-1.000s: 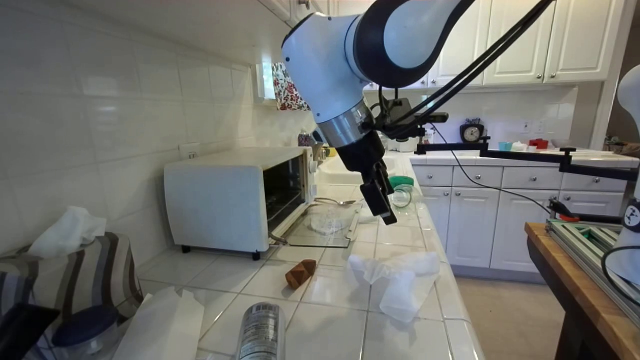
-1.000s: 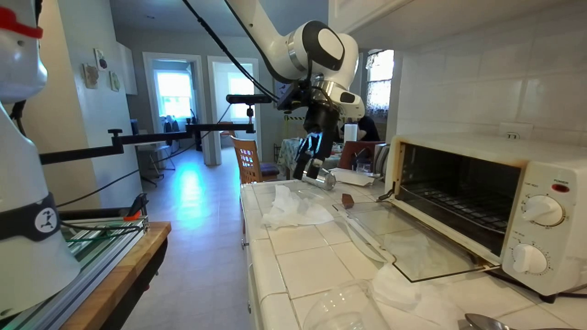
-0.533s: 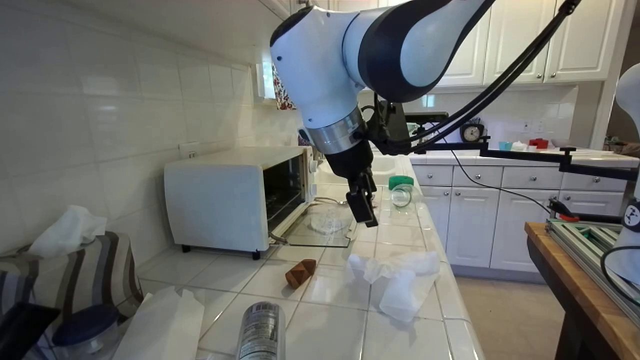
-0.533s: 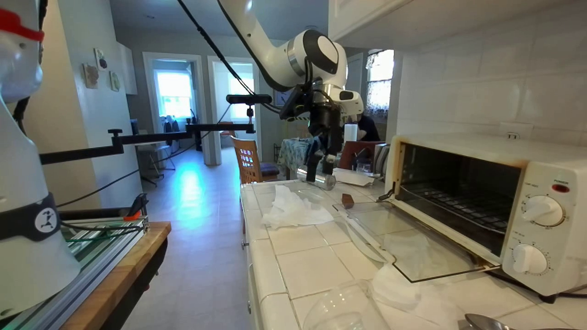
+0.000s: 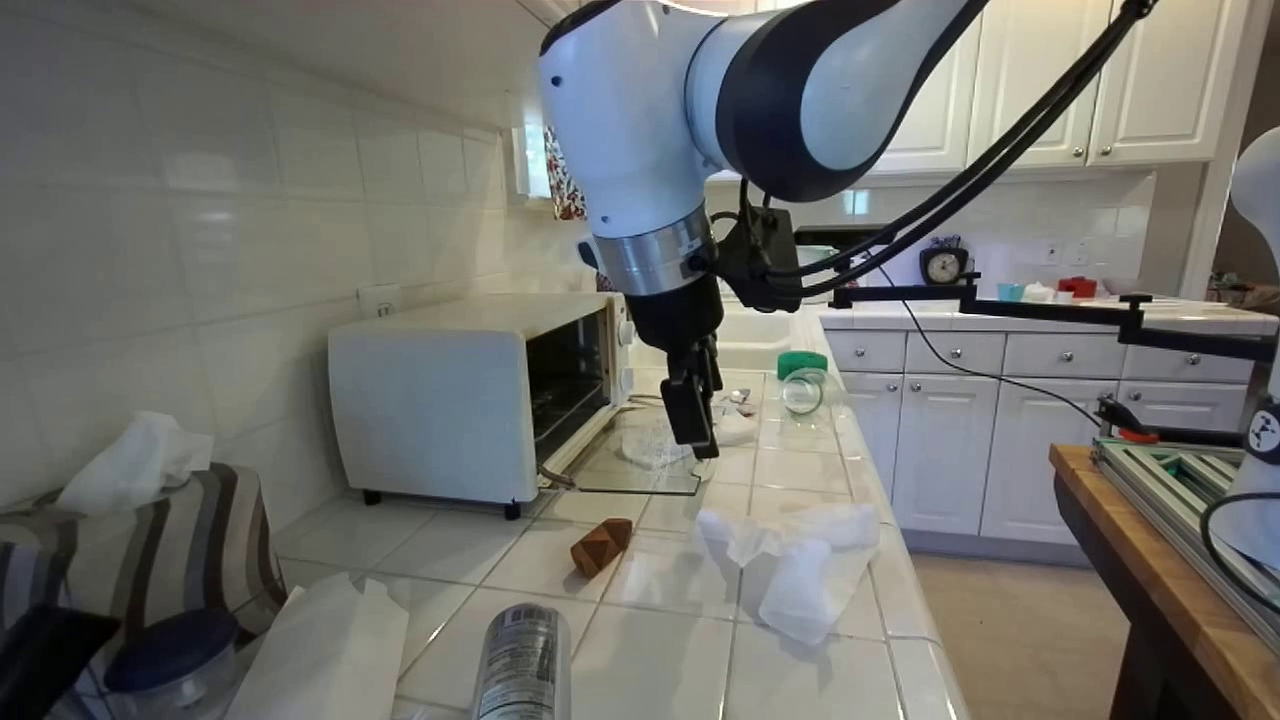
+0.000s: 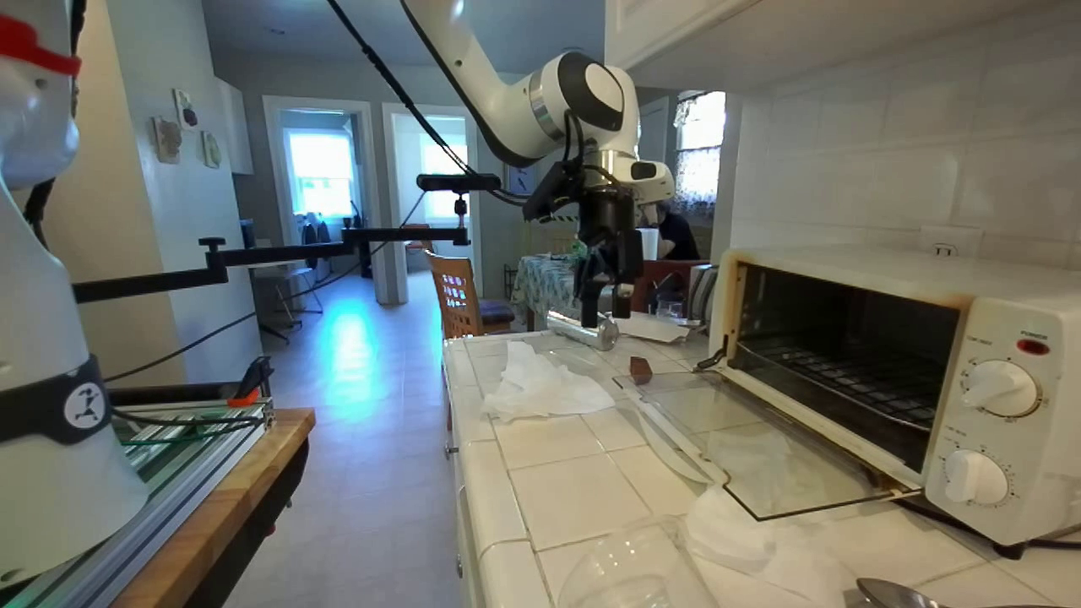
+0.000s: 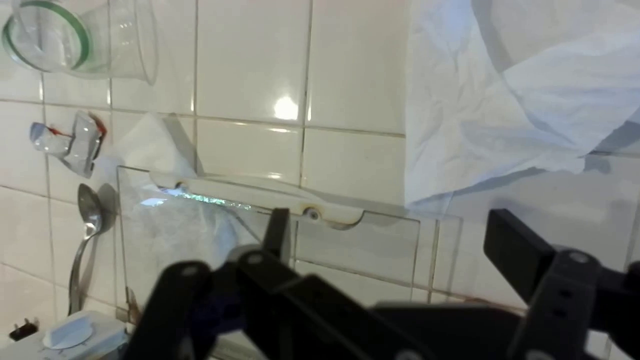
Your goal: Remove the brown object from the oven door then close the oven door.
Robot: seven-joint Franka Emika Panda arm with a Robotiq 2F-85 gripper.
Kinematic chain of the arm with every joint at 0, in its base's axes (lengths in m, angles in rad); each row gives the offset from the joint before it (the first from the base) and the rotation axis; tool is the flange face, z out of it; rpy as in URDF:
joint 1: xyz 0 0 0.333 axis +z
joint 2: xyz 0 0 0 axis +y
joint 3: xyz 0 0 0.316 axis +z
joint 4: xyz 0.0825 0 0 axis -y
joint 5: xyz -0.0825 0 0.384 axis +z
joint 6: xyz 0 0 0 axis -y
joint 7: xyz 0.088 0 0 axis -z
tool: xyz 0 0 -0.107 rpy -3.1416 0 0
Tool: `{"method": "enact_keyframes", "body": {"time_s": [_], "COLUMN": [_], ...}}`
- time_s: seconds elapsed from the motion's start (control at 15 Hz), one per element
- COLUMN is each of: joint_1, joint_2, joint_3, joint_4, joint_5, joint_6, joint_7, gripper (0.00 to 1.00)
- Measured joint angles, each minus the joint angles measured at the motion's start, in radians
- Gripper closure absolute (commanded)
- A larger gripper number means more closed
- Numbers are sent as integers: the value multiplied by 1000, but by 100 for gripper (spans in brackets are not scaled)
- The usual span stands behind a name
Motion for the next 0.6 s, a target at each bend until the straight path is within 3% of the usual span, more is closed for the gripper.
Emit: {"method": "enact_keyframes", "body": {"time_s": [0.6], "joint_1": [50], "joint_2": [54], "joint_3": [-27], "joint_4": [37], "joint_5": [-231], "joint_6": [-53], "joint_7": [32], "gripper": [0]}}
